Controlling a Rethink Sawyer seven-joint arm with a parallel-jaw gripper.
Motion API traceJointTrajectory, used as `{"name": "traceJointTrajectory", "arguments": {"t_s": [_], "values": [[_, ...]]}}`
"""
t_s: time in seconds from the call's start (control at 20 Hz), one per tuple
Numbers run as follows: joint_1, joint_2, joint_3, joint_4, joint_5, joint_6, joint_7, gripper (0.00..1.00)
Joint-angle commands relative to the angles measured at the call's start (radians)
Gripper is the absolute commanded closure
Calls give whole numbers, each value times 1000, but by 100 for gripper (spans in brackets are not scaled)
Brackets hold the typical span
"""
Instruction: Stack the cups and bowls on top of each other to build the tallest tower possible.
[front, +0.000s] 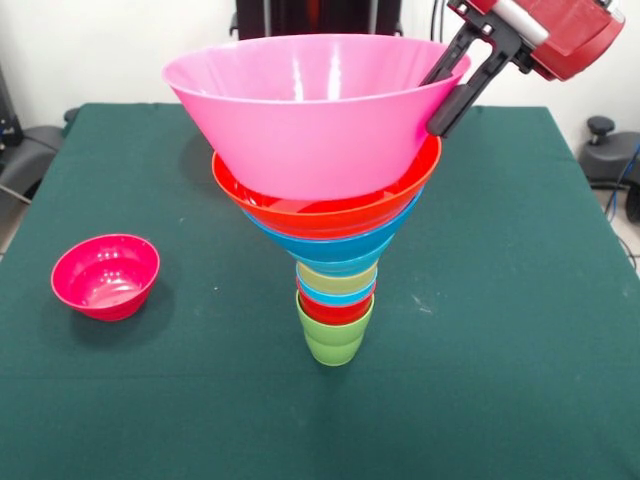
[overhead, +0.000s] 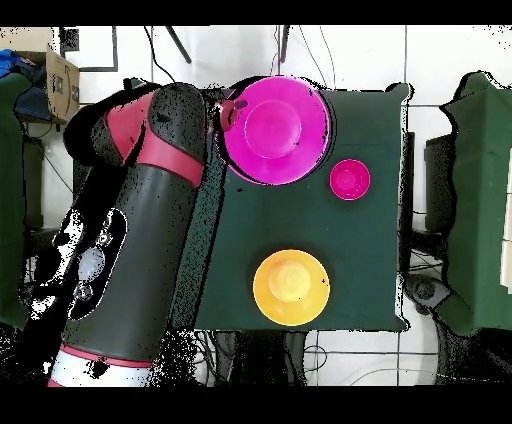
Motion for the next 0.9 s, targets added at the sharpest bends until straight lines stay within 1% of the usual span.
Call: {"name": "traceJointTrajectory", "arguments": {"t_s": [0.05,0.9], "values": [[20,29,60,81,-16,-36,155,100],[24,30,62,87,-1,-19,166,100]]}}
